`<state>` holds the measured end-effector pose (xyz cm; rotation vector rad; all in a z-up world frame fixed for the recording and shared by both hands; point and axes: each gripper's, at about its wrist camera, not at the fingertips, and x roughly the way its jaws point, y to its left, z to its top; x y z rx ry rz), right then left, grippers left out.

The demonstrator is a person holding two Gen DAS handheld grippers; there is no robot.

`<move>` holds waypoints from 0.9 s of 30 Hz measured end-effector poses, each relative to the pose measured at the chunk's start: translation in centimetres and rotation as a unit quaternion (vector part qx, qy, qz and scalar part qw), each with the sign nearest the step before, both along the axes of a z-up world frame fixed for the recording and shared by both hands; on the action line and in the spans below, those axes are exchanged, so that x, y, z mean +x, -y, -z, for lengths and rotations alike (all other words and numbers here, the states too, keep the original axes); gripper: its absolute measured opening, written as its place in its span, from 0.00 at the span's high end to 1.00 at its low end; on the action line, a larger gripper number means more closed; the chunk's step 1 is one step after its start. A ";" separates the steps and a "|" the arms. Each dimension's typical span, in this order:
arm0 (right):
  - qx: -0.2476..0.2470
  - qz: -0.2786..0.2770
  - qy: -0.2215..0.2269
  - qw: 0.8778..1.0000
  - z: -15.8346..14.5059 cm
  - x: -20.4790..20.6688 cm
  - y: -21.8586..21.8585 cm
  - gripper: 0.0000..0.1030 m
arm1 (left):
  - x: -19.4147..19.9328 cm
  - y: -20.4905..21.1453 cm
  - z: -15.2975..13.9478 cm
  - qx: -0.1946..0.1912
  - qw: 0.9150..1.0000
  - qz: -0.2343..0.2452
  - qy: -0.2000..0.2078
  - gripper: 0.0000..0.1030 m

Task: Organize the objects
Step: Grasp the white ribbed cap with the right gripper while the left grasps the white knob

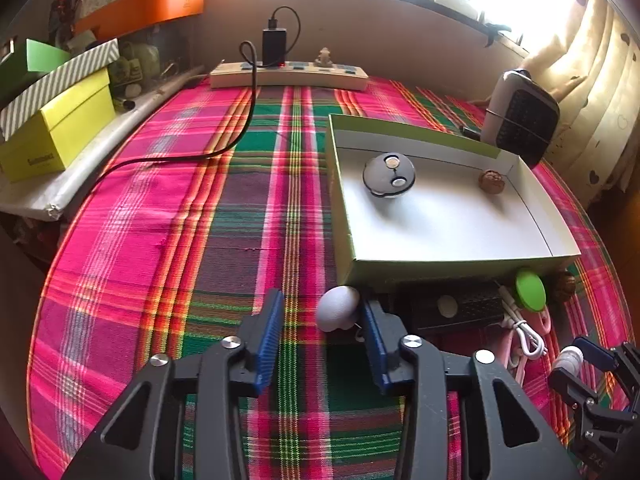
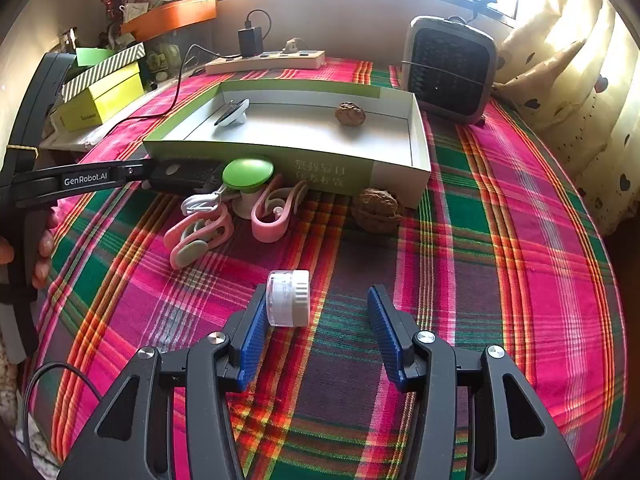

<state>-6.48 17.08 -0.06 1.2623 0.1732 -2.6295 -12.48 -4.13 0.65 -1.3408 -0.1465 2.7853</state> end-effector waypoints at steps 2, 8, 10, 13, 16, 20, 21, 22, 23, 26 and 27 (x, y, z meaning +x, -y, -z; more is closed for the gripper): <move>0.002 -0.002 -0.003 1.000 0.0 0.1 0.1 0.52 | 0.0 -0.2 0.0 -0.003 1.000 0.003 -0.001 0.70; -0.001 -0.011 -0.003 1.000 -0.1 0.2 0.4 0.64 | 0.2 -0.6 -0.1 -0.005 1.000 0.011 -0.005 0.80; -0.001 -0.012 -0.003 1.000 0.0 0.3 0.4 0.66 | 0.2 -0.7 -0.1 -0.006 1.000 0.012 -0.006 0.81; -0.003 -0.013 -0.003 1.000 -0.1 0.3 0.4 0.70 | 0.2 -0.7 -0.1 -0.005 1.000 0.013 -0.006 0.81; -0.006 -0.012 -0.003 1.000 0.0 0.3 0.4 0.74 | 0.2 -0.7 -0.1 -0.005 1.000 0.013 -0.006 0.81; -0.007 -0.014 -0.004 1.000 -0.1 0.3 0.4 0.80 | 0.2 -0.7 -0.1 -0.007 1.000 0.013 -0.007 0.81; -0.007 -0.013 -0.005 1.000 -0.1 0.4 0.4 0.80 | 0.2 -0.8 -0.1 -0.007 1.000 0.013 -0.007 0.81; -0.007 -0.013 -0.006 1.000 -0.1 0.3 0.4 0.81 | 0.3 -0.7 -0.1 -0.007 1.000 0.013 -0.007 0.81; -0.007 -0.013 -0.006 1.000 -0.1 0.4 0.4 0.81 | 0.3 -0.7 -0.1 -0.007 1.000 0.013 -0.007 0.81; -0.008 -0.013 -0.006 1.000 -0.1 0.4 0.4 0.81 | 0.3 -0.7 -0.1 -0.007 1.000 0.014 -0.007 0.81; -0.009 -0.014 -0.006 1.000 -0.1 0.4 0.4 0.81 | 0.3 -0.7 -0.1 -0.007 1.000 0.013 -0.007 0.81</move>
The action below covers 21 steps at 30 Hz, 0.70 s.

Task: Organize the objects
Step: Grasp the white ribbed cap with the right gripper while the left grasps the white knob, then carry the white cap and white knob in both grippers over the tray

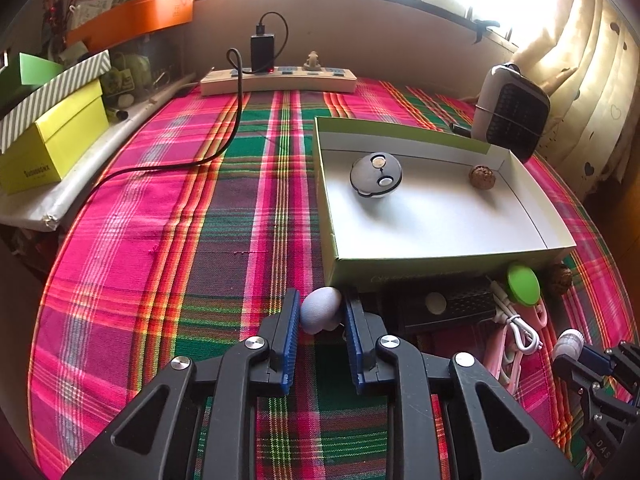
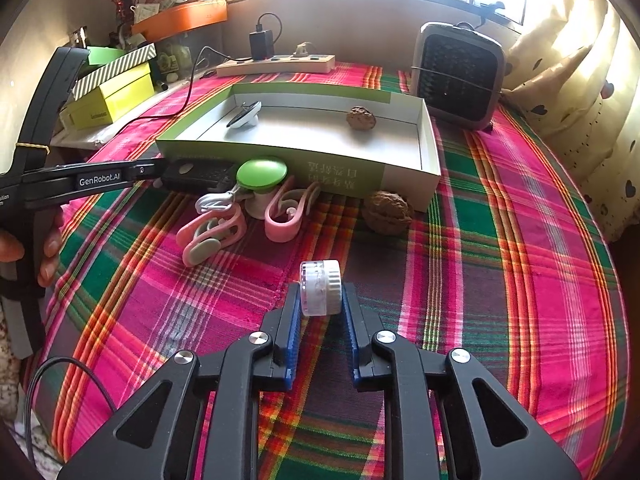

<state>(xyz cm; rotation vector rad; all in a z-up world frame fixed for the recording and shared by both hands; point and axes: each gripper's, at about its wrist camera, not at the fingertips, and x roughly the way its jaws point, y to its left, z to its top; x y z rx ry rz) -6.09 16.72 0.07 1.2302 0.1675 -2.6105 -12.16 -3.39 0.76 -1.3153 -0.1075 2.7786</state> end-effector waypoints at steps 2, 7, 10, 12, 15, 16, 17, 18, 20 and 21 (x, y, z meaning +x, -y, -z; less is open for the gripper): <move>-0.001 0.000 -0.001 1.000 0.0 0.0 -0.1 0.81 | 0.0 0.0 0.0 -0.001 1.000 0.000 0.000 0.81; -0.004 0.000 -0.004 1.000 -0.2 0.1 -0.1 0.81 | 0.1 0.2 -0.2 0.000 1.000 -0.002 -0.001 0.81; -0.009 -0.001 -0.005 1.000 -0.4 0.1 -0.1 0.81 | 0.2 0.3 -0.4 -0.001 1.000 -0.003 -0.005 0.81; -0.010 0.000 -0.007 1.000 -0.5 0.0 -0.2 0.81 | 0.3 0.3 -0.6 -0.001 1.000 -0.001 -0.007 0.81; -0.011 0.001 -0.009 1.000 -0.7 -0.1 -0.2 0.81 | 0.5 0.3 -0.8 -0.002 1.000 0.001 -0.009 0.81; -0.011 0.001 -0.010 1.000 -0.8 -0.1 -0.2 0.81 | 0.5 0.3 -1.0 -0.002 1.000 0.001 -0.010 0.81; -0.013 0.000 -0.011 1.000 -0.9 -0.1 -0.2 0.81 | 0.6 0.3 -1.1 -0.002 1.000 0.002 -0.012 0.81; -0.014 0.000 -0.013 1.000 -1.0 -0.1 -0.2 0.81 | 0.6 0.3 -1.3 -0.003 1.000 0.003 -0.013 0.81; -0.017 0.000 -0.016 1.000 -1.3 -0.1 -0.3 0.81 | 0.8 0.2 -1.6 -0.003 1.000 0.006 -0.017 0.81; -0.018 0.000 -0.018 1.000 -1.5 -0.2 -0.3 0.81 | 0.8 0.1 -1.8 -0.004 1.000 0.007 -0.018 0.81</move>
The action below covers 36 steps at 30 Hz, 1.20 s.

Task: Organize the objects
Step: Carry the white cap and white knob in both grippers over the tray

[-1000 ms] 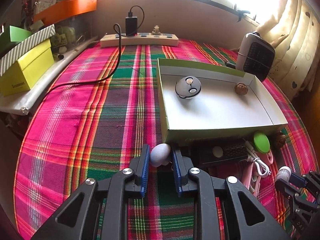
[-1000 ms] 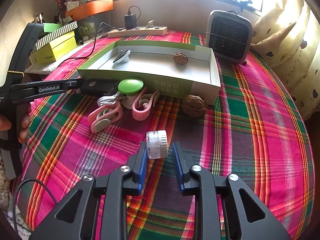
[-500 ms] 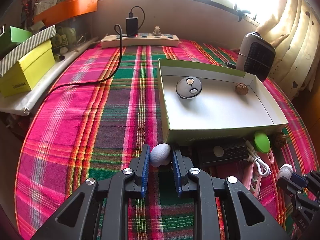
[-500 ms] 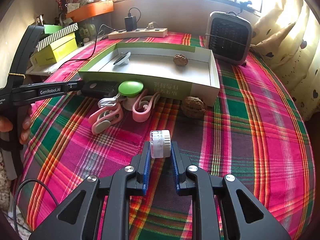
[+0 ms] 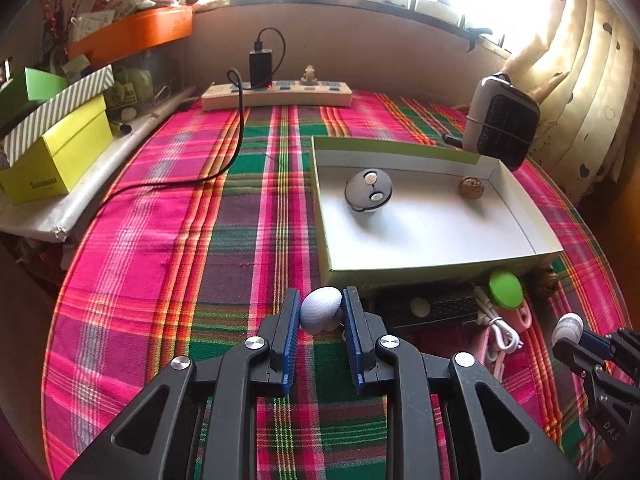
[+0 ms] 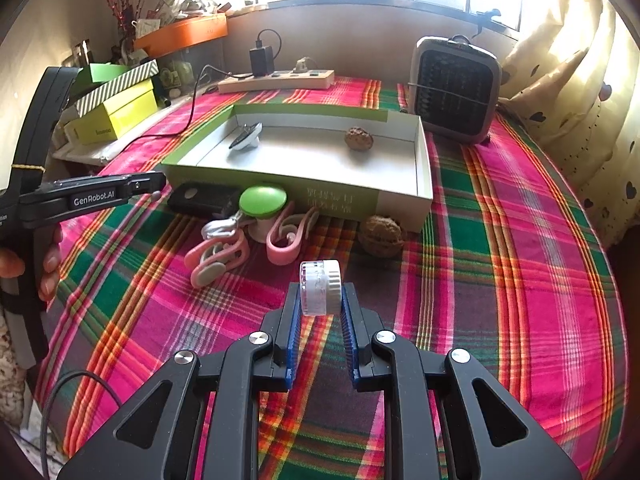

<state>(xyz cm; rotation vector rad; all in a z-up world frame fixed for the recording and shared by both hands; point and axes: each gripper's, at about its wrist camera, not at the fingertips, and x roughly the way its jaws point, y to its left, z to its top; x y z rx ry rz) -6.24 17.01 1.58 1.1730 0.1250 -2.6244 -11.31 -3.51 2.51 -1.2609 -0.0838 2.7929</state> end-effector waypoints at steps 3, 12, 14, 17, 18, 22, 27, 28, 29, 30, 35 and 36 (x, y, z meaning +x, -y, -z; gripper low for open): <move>-0.004 0.000 -0.006 1.000 -0.6 -0.2 -0.1 0.81 | 0.1 -0.1 -0.6 -0.002 1.000 0.003 -0.007 0.81; -0.010 -0.001 -0.032 0.999 -2.9 -1.7 -0.4 0.81 | -0.6 -0.5 -2.0 -0.001 1.000 0.011 -0.019 0.81; -0.010 -0.003 -0.035 0.999 -3.4 -2.2 -0.4 0.81 | -1.0 -0.7 -2.2 -0.001 1.000 0.013 -0.019 0.81; -0.009 -0.007 -0.037 0.999 -3.8 -3.3 -0.2 0.81 | -1.3 -1.1 -2.4 -0.002 1.000 0.018 -0.022 0.81; -0.010 -0.009 -0.037 0.999 -4.0 -3.7 -0.1 0.81 | -1.5 -1.1 -2.4 -0.002 1.000 0.019 -0.021 0.81; -0.009 -0.016 -0.035 0.999 -4.2 -5.2 0.3 0.81 | -2.4 -1.3 -2.4 -0.004 1.000 0.021 -0.017 0.81; 0.000 -0.032 -0.032 0.999 -4.3 -7.7 1.2 0.81 | -3.3 -1.6 -2.0 -0.004 1.000 0.024 -0.012 0.81; 0.000 -0.035 -0.030 0.999 -4.2 -8.2 1.4 0.81 | -3.6 -1.7 -1.9 -0.003 1.000 0.025 -0.011 0.81; 0.000 -0.037 -0.028 0.999 -4.2 -9.0 1.6 0.81 | -3.8 -1.8 -1.8 -0.004 1.000 0.026 -0.010 0.81; 0.001 -0.038 -0.028 0.999 -4.2 -9.4 1.8 0.81 | -4.0 -1.9 -1.7 -0.004 1.000 0.027 -0.009 0.81; 0.002 -0.050 -0.012 0.999 -3.5 -12.6 3.0 0.81 | -5.1 -2.4 -1.0 -0.006 0.999 0.032 -0.002 0.81; 0.003 -0.051 -0.009 0.999 -3.4 -13.0 3.2 0.81 | -5.4 -2.4 -0.8 -0.006 0.999 0.032 0.000 0.81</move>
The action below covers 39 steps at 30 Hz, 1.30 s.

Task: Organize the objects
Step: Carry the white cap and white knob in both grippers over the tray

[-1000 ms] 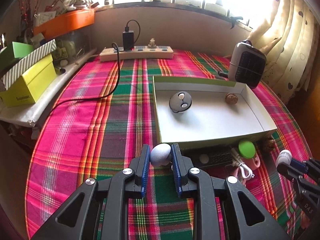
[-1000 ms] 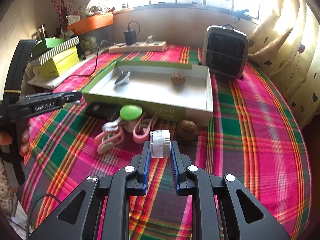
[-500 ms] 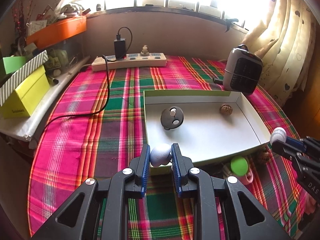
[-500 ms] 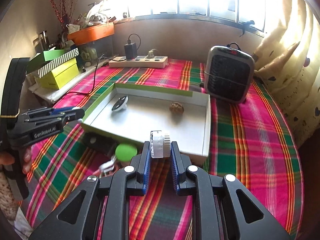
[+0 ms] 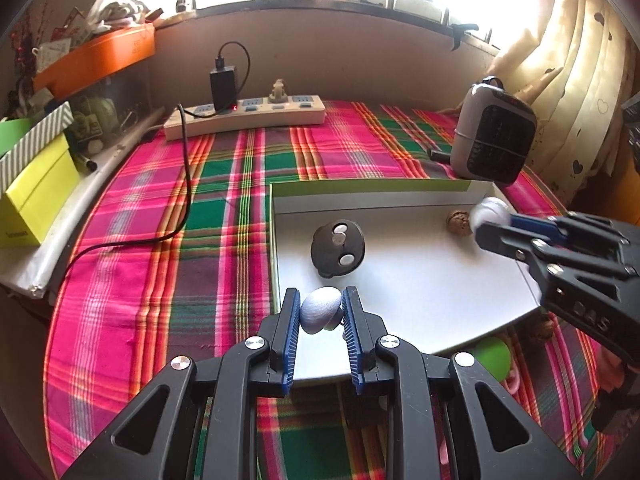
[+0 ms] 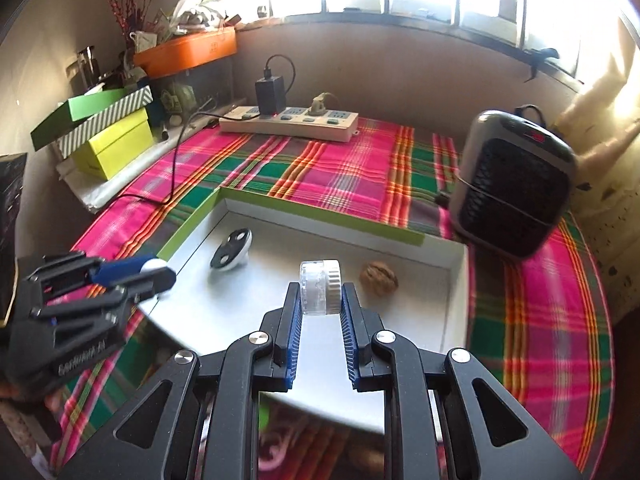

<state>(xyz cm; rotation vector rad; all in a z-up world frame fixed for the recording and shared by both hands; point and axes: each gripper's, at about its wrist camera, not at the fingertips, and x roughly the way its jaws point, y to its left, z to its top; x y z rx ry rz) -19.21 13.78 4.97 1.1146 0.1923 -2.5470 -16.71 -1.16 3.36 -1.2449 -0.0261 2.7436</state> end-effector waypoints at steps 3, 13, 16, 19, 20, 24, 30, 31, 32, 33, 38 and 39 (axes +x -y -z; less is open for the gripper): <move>0.008 -0.005 0.010 1.000 0.7 -1.6 0.8 0.81 | -0.4 -0.1 0.3 -0.002 1.000 0.001 0.000 0.81; 0.028 -0.023 0.036 0.999 2.6 -4.9 2.8 0.81 | -1.4 -0.3 0.7 -0.007 1.000 0.007 0.000 0.81; 0.036 -0.025 0.038 0.998 2.9 -5.5 3.2 0.81 | -1.4 -0.7 0.8 -0.011 1.000 0.013 -0.001 0.81; 0.041 -0.028 0.042 0.998 3.2 -6.0 3.5 0.81 | -1.7 -1.1 1.2 -0.020 1.000 0.016 0.002 0.81; 0.043 -0.028 0.044 0.998 3.3 -6.1 3.5 0.81 | -1.8 -1.2 1.5 -0.021 1.000 0.017 0.004 0.81; 0.052 -0.027 0.049 0.997 3.7 -6.7 3.6 0.81 | -2.0 -1.4 1.5 -0.021 1.000 0.018 0.003 0.81; 0.058 -0.025 0.054 0.997 4.1 -7.0 3.7 0.81 | -2.2 -1.5 1.6 -0.023 1.000 0.019 0.004 0.81; 0.057 -0.025 0.054 0.997 4.1 -7.0 3.7 0.81 | -2.2 -1.4 1.7 -0.023 1.000 0.020 0.004 0.81; 0.057 -0.025 0.054 0.997 4.0 -7.0 3.7 0.81 | -2.2 -1.4 1.7 -0.024 1.000 0.020 0.004 0.81; 0.058 -0.025 0.054 0.997 4.0 -7.0 3.7 0.81 | -2.2 -1.4 1.7 -0.023 1.000 0.020 0.004 0.81; 0.062 -0.026 0.054 0.996 4.0 -7.2 3.8 0.81 | -2.3 -1.5 1.8 -0.024 1.000 0.020 0.004 0.81; 0.063 -0.026 0.055 0.996 4.0 -7.2 3.9 0.81 | -2.4 -1.5 1.8 -0.024 1.000 0.020 0.004 0.81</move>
